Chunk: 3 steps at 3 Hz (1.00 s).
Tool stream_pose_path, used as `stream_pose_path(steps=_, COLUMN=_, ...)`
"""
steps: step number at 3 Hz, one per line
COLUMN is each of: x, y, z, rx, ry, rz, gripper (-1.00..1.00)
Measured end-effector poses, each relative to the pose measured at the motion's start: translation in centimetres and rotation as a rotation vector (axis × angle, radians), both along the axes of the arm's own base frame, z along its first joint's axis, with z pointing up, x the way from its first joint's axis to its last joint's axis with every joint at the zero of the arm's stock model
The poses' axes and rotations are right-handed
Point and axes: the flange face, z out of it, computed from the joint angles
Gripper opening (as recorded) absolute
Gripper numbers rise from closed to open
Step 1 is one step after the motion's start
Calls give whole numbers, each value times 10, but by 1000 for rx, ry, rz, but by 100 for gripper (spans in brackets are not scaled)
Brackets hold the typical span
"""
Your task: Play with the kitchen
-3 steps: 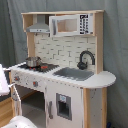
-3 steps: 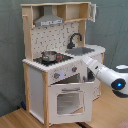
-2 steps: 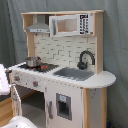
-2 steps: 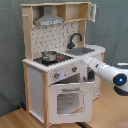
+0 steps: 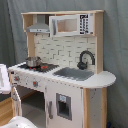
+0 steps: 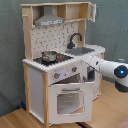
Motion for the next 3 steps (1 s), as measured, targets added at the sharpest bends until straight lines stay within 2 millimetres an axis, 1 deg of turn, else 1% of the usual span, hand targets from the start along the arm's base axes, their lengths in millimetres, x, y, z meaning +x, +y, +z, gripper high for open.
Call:
stream_pose_path(steps=1, x=5, y=-7, z=-2, rx=5, ry=87, rz=3, gripper=100)
stream_pose_path(steps=3, x=23, y=-30, z=-19, rx=66, ry=290, rz=-20, gripper=100)
